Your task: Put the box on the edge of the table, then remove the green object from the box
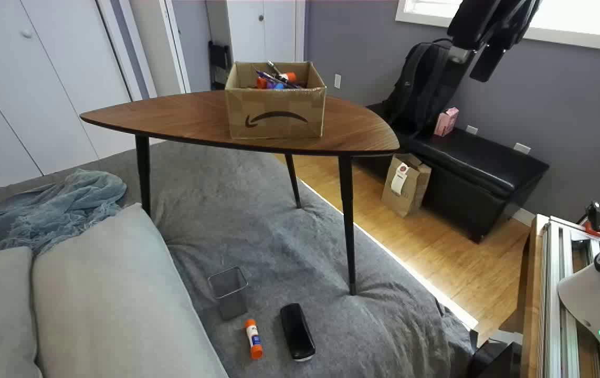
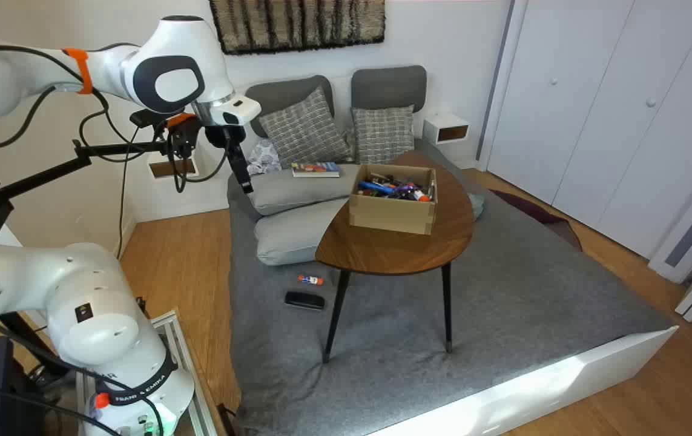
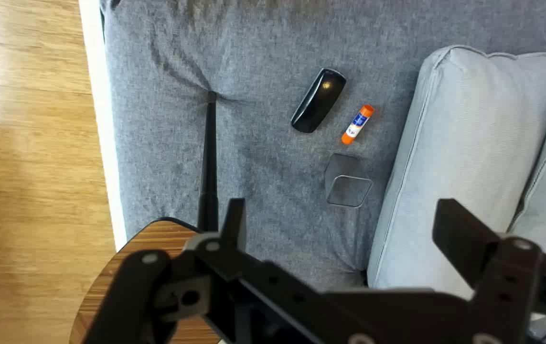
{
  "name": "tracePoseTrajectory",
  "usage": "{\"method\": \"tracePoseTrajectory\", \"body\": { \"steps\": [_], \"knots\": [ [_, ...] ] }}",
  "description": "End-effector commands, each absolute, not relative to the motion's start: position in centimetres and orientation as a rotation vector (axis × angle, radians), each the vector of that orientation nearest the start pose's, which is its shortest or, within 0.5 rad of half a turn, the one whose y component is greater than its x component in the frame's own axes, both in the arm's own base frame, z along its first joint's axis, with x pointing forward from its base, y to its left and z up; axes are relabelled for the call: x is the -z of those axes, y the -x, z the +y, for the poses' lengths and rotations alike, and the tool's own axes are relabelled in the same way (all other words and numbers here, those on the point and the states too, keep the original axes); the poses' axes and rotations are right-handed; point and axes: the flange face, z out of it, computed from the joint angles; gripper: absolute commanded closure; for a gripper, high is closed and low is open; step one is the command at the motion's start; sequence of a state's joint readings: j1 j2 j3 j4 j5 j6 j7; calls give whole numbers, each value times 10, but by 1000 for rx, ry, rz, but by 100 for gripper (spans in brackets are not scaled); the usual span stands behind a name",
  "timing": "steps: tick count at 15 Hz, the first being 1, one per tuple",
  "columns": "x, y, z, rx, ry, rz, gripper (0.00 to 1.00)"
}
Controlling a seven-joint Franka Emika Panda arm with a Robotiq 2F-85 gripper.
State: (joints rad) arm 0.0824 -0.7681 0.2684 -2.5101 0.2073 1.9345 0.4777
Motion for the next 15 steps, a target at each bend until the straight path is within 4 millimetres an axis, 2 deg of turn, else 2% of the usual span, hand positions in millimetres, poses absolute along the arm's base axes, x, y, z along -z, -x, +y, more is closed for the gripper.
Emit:
{"method": "tracePoseTrajectory", "body": {
  "steps": [1, 7, 8, 10, 12, 15],
  "knots": [
    [-535, -316, 144, 244, 3031, 366, 0],
    [-535, -316, 144, 244, 3031, 366, 0],
    [-537, -321, 138, 224, 3014, 359, 0],
    [-543, -337, 119, 301, 3050, 309, 0],
    [-545, -357, 101, 305, 3099, 215, 0],
    [-549, -390, 86, 282, 3161, -81, 0]
  ]
}}
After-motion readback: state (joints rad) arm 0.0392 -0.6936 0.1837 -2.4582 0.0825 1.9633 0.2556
